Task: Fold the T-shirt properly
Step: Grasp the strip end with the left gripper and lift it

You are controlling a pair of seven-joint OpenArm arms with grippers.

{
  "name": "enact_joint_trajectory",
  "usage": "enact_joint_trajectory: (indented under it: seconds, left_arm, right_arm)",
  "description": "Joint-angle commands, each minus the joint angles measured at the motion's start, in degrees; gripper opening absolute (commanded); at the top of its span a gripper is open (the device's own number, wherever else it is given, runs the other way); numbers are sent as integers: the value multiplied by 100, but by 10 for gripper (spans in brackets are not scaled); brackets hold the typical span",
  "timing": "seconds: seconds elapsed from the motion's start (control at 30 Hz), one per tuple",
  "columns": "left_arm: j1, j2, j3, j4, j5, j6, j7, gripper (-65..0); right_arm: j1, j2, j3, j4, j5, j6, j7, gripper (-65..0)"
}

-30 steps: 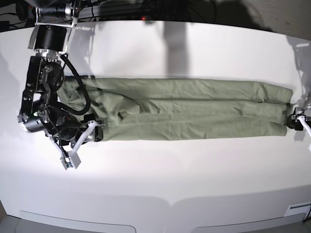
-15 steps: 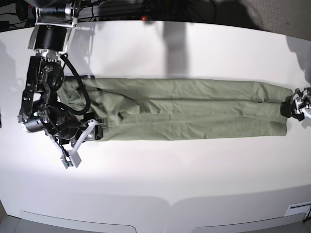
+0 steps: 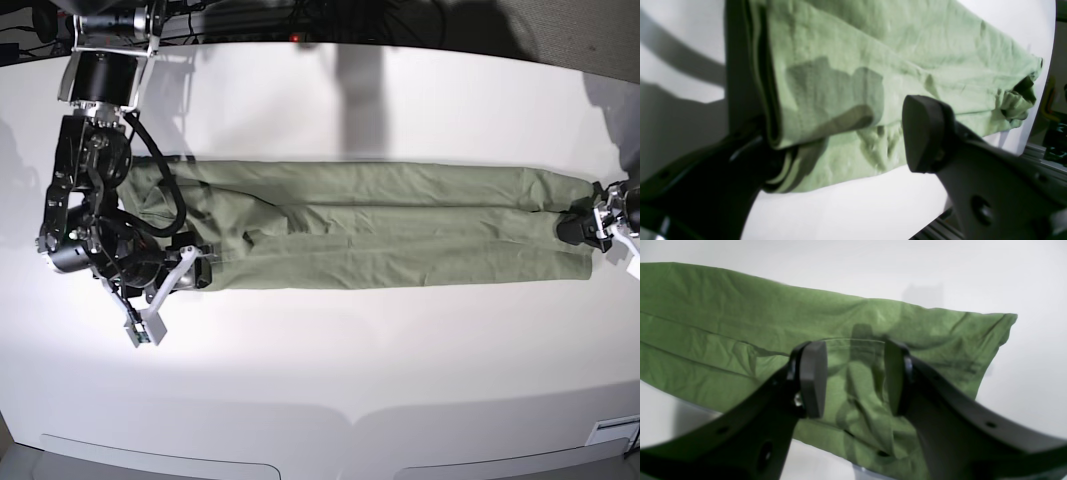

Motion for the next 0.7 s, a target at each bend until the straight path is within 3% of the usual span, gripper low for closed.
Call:
enact_joint_trajectory:
  seconds: [0.0, 0.17, 0.23, 0.33, 0.6, 0.67]
  left_arm:
    - [-68, -138, -2, 42, 28, 29, -63, -200]
    - [-68, -122, -2, 42, 28, 29, -247, -228]
    - [-70, -109, -2, 42, 28, 29, -278, -345]
    - [-68, -109, -2, 42, 31, 29, -496, -635]
    - [-153, -109, -2, 79, 26, 29, -857, -650]
    - [-162, -90, -4, 234, 28, 29, -850, -650]
  right_arm:
    - [129, 63, 11, 105, 52, 4, 111, -364]
    - [131, 63, 9, 105, 52, 4, 146, -364]
    - [129, 63, 9, 105, 52, 4, 151, -364]
    - [131, 63, 9, 105, 52, 4, 153, -364]
    - [129, 61, 11, 105, 52, 4, 160, -364]
    - [129, 61, 9, 105, 50, 4, 372, -364]
